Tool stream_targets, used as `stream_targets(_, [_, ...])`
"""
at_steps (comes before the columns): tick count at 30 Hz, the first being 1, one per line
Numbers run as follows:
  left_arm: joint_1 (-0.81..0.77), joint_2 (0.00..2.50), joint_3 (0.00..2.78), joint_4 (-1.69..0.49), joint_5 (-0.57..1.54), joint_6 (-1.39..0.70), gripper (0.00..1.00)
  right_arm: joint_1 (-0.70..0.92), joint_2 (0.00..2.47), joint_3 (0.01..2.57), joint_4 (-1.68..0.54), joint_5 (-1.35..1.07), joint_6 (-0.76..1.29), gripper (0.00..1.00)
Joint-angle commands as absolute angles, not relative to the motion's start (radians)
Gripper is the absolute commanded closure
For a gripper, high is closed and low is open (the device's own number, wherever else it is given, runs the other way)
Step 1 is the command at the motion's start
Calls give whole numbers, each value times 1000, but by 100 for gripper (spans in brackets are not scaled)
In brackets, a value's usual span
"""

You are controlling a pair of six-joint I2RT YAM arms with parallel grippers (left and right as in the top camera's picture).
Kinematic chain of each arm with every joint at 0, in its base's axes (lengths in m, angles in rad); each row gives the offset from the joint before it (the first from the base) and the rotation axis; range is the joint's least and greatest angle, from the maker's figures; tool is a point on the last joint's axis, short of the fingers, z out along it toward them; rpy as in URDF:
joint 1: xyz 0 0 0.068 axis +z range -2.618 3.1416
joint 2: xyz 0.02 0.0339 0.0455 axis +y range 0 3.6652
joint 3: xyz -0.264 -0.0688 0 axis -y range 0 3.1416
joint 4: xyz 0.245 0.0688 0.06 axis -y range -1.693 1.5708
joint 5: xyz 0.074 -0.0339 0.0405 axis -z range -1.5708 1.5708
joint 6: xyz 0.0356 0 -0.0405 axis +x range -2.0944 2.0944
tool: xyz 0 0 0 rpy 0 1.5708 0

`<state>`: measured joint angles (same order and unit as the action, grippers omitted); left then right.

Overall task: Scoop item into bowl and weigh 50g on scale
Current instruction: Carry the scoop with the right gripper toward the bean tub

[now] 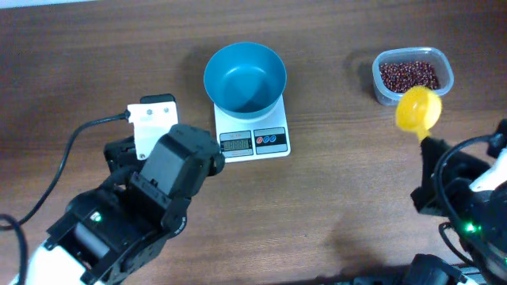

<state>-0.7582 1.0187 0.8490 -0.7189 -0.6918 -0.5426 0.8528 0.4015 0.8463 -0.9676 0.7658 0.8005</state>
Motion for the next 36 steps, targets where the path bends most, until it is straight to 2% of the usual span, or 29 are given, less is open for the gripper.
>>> stream_targets(1, [-759,1061,848,-729,-703,-544,1,856,445,860,-935,911,793,96])
stream_targets(6, [-759,1106,848,-727,-703,-544,1,847,564,860,-851,963,793,96])
stream_targets(9, [-758,1118,848,-720,-707,-544,1,759,672,860,-735,939,794,96])
stream_targets(14, [-698,1118,854,-708,-665,-525,1,540,791,861,-543,696,792,96])
stream_targets(15, [-688,1118,862,-699,-604,-451,1,501,810,861,-524,657,792,96])
stream_targets(18, [-655,1118,932,-690,-148,34,1,391,861,861,-426,544,770,96])
stream_targets(21, [-637,1118,1013,-748,10,107,1,344,887,861,-336,449,658,96])
stream_targets(28, [-601,1118,1161,-999,68,111,1,305,944,861,-320,421,635,96])
stream_targets(36, [-601,1118,1161,-1065,21,110,1,305,944,861,-318,399,579,96])
